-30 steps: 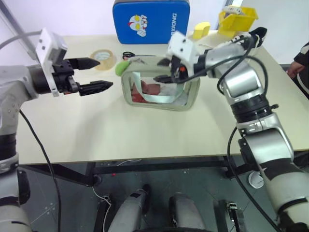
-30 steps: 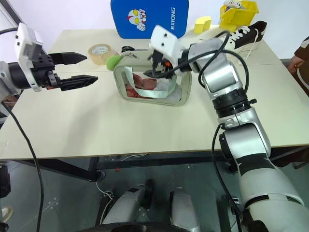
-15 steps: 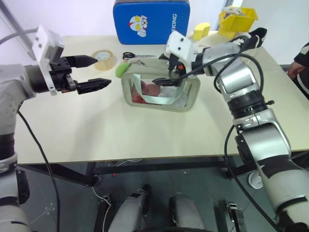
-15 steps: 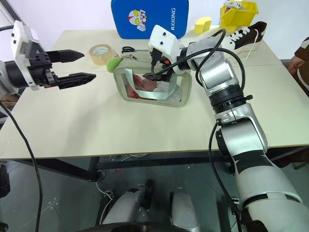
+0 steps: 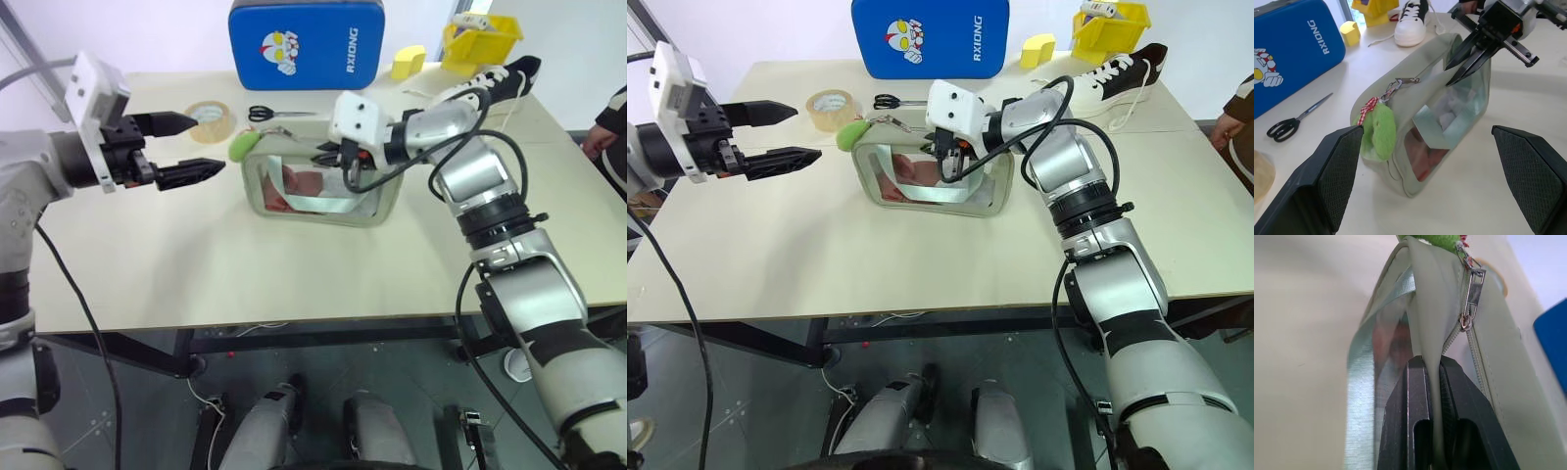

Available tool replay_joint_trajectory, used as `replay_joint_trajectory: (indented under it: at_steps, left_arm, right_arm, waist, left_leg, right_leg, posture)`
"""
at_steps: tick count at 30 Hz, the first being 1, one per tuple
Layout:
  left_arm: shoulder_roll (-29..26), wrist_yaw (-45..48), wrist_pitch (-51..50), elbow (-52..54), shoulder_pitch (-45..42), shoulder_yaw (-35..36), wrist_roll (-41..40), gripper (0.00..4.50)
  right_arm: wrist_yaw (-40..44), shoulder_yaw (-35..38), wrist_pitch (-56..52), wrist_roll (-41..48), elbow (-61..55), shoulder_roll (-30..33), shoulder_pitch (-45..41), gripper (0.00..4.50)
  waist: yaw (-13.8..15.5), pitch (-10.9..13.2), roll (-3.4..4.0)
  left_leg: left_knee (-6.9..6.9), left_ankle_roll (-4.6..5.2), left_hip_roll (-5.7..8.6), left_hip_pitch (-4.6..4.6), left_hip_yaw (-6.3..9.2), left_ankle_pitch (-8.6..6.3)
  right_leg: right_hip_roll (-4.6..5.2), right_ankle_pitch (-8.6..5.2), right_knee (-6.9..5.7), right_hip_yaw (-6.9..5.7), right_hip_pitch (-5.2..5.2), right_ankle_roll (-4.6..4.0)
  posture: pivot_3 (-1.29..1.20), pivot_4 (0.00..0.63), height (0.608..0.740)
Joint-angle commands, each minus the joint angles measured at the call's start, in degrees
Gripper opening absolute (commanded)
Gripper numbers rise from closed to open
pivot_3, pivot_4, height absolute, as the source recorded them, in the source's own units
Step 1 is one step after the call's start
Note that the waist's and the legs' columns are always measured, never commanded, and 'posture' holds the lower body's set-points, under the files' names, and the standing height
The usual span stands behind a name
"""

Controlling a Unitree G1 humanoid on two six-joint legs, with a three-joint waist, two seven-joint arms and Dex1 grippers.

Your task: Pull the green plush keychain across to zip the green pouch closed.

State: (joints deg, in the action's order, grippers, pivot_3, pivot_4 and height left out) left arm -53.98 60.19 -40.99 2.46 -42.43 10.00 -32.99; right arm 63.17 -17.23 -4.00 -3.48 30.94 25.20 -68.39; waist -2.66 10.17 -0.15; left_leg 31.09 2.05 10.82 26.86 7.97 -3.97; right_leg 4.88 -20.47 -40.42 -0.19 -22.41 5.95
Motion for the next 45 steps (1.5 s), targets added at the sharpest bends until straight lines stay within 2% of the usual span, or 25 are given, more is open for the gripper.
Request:
replay_joint_trajectory:
  at_steps: [1,5,9,12,15,17,19,22,25,29,34,37,40,41,45]
  left_arm:
    - [-1.3,0.0,0.9,0.4,-1.4,1.0,0.4,4.5]
    - [-0.9,-0.2,0.9,0.7,-1.2,0.8,0.3,4.5]
    - [-1.0,-0.2,0.9,0.8,-0.9,0.9,0.2,4.5]
    - [-1.1,-0.1,1.1,0.2,-1.1,0.9,0.4,4.5]
    - [-1.3,0.1,1.8,-1.2,-1.0,0.7,1.1,4.5]
    - [-1.7,0.2,2.5,-2.6,-0.6,1.1,1.7,4.5]
    - [-2.2,0.1,3.5,-5.1,-0.2,1.8,2.7,4.5]
    - [-2.2,0.1,5.1,-7.9,0.6,2.0,3.7,4.5]
    - [-1.3,0.4,6.0,-8.9,0.9,1.0,4.1,4.5]
    - [0.7,1.1,6.7,-9.4,-0.3,-1.2,4.9,4.5]
    - [1.9,2.3,7.1,-10.1,-2.3,-3.1,5.8,4.5]
    - [3.5,2.0,6.8,-10.0,-3.5,-4.2,6.0,4.5]
    - [5.5,1.2,7.4,-9.8,-3.3,-5.5,7.0,4.5]
    - [6.5,0.5,7.8,-10.0,-3.2,-5.9,7.6,4.5]
    - [8.9,-0.4,8.7,-10.6,-3.1,-6.9,8.8,4.5]
  right_arm:
    - [0.5,0.8,5.1,-0.1,-0.4,0.1,-2.0,0.06]
    - [1.4,-0.1,2.2,-0.9,-1.2,0.2,0.1,0.06]
    - [4.0,-0.5,-5.5,-0.1,-6.3,1.0,2.2,0.06]
    - [4.8,0.6,-10.8,1.5,-10.0,1.0,2.5,1.06]
    - [4.4,2.4,-14.9,2.8,-13.6,1.9,1.9,2.53]
    - [4.7,4.0,-18.2,4.1,-16.7,3.6,1.8,2.53]
    - [5.3,6.4,-21.6,5.2,-21.1,7.8,2.9,2.53]
    - [6.2,8.8,-25.8,6.5,-26.7,14.2,6.0,2.53]
    - [5.9,9.7,-28.6,7.5,-30.2,17.6,9.5,2.53]
    - [4.7,9.2,-27.4,7.0,-30.0,19.2,13.5,2.53]
    - [2.7,8.2,-24.4,6.0,-27.0,18.6,15.0,2.53]
    - [1.8,8.1,-23.0,6.4,-25.5,17.6,15.0,1.66]
    - [1.3,7.8,-22.0,6.5,-26.0,17.2,15.4,0.21]
    - [1.4,7.6,-21.6,6.6,-26.5,17.2,15.7,0.04]
    - [1.7,7.5,-21.8,7.3,-28.1,17.2,16.4,0.04]
  waist:
    - [0.0,0.0,0.0]
    - [0.2,0.0,0.0]
    - [0.2,0.0,-0.01]
    - [0.2,0.0,-0.01]
    - [0.1,0.0,0.0]
    - [0.2,0.0,0.0]
    - [0.5,0.0,0.0]
    - [1.0,0.0,-0.01]
    - [1.4,0.0,-0.01]
    - [1.4,0.0,-0.01]
    - [1.5,0.0,-0.01]
    - [1.5,0.0,-0.01]
    - [1.4,0.0,-0.01]
    - [1.4,0.0,-0.01]
    - [1.3,0.0,-0.02]
  left_leg:
    - [0.0,0.0,0.0,0.0,0.0,0.0]
    - [0.01,0.0,-0.01,-0.01,0.0,0.0]
    - [0.02,0.02,-0.01,-0.02,0.0,-0.01]
    - [0.02,0.06,-0.02,-0.05,0.0,-0.04]
    - [0.0,0.07,-0.02,-0.04,0.0,-0.05]
    - [0.0,0.07,-0.02,-0.03,0.0,-0.05]
    - [-0.01,0.07,-0.02,0.01,0.0,-0.05]
    - [-0.01,0.11,-0.02,0.08,0.0,-0.09]
    - [-0.01,0.15,-0.02,0.07,-0.05,-0.12]
    - [-0.01,0.15,-0.04,0.09,-0.08,-0.12]
    - [0.02,0.16,-0.03,0.34,-0.11,-0.12]
    - [0.02,0.16,-0.03,0.35,-0.11,-0.12]
    - [0.05,0.16,-0.03,0.33,-0.1,-0.11]
    - [0.05,0.16,-0.04,0.33,-0.1,-0.11]
    - [0.1,0.17,-0.04,0.32,-0.1,-0.1]
  right_leg:
    - [-0.01,0.0,0.0,0.0,0.0,0.0]
    - [-0.01,0.0,-0.01,0.0,0.02,0.0]
    - [-0.01,0.0,-0.01,0.0,0.04,0.0]
    - [0.0,0.0,-0.01,0.01,0.06,0.0]
    - [0.01,0.0,0.0,0.01,0.05,-0.01]
    - [0.01,-0.01,-0.01,0.01,0.03,-0.01]
    - [0.02,-0.01,0.0,0.01,-0.01,-0.01]
    - [0.05,0.0,0.1,0.01,-0.03,-0.01]
    - [0.1,-0.01,0.12,0.01,-0.02,-0.03]
    - [0.14,-0.09,0.12,0.02,-0.05,-0.23]
    - [0.14,0.0,0.15,0.02,-0.26,-0.07]
    - [0.13,0.01,0.18,0.02,-0.25,-0.05]
    - [0.13,0.01,0.17,0.02,-0.22,-0.04]
    - [0.12,0.02,0.17,0.02,-0.22,-0.04]
    - [0.12,0.02,0.16,0.02,-0.17,-0.03]
  posture:
    - [0.0,0.15,0.74]
    - [0.0,0.15,0.74]
    - [0.0,0.15,0.74]
    - [0.0,0.15,0.74]
    - [0.0,0.15,0.74]
    - [0.0,0.15,0.74]
    - [0.0,0.15,0.74]
    - [0.0,0.15,0.74]
    - [0.0,0.15,0.74]
    - [0.0,0.15,0.74]
    - [0.0,0.15,0.74]
    - [0.0,0.15,0.74]
    - [0.0,0.15,0.74]
    - [0.0,0.15,0.74]
    - [0.0,0.15,0.74]
